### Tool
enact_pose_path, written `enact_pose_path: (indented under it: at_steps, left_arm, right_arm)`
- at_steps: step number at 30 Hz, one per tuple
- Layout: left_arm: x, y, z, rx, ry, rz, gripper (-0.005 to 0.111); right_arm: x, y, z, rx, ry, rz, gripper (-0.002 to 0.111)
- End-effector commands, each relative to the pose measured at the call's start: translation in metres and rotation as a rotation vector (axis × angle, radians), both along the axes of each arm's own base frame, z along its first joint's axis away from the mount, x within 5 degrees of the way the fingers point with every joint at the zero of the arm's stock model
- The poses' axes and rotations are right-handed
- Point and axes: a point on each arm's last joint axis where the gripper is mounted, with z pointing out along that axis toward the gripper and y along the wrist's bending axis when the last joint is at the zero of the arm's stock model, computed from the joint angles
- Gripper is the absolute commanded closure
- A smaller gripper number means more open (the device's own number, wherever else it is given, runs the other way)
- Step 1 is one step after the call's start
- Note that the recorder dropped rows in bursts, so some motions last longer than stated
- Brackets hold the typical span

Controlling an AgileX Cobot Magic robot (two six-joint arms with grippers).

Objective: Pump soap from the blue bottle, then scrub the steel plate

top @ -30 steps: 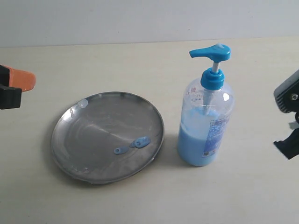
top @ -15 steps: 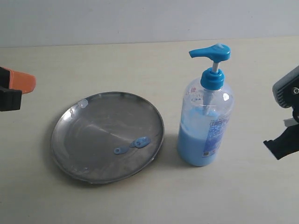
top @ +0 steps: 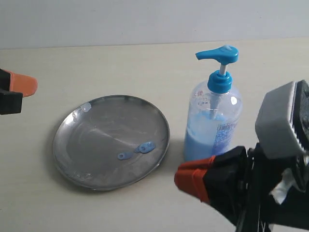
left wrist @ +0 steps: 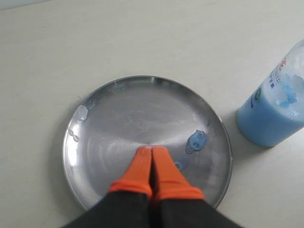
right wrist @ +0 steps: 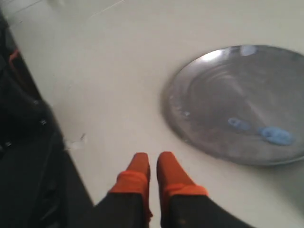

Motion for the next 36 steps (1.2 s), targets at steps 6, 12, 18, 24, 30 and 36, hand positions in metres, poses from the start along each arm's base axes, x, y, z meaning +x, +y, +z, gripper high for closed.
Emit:
enact_pose_path:
  at_steps: [6,12,18,24,30,36]
  left_arm:
    - [0.0,-0.001,-0.001,-0.012,0.001,-0.004,0.107]
    - [-0.003,0.0,-0.012,0.009,0.034,-0.009,0.107]
    - [-0.001,-0.001,-0.016,0.018,0.048,-0.016,0.107]
    - [0.001,-0.012,-0.03,0.051,0.093,-0.089,0.107]
    - [0.005,-0.03,-0.05,0.109,0.176,-0.164,0.107]
    - [0.014,-0.038,-0.074,0.164,0.273,-0.173,0.107]
  right_arm:
    - [0.013,-0.032,0.024,-0.626,0.065,-0.15,0.099]
    - [0.033,-0.044,0.038,-0.704,-0.126,-0.335,0.099]
    - [0.028,-0.054,0.04,-0.609,-0.221,-0.358,0.099]
    - [0.017,-0.078,0.05,-0.47,-0.297,-0.463,0.099]
    - [0.004,-0.095,0.049,-0.329,-0.356,-0.478,0.099]
    - [-0.006,-0.109,0.051,-0.226,-0.394,-0.508,0.099]
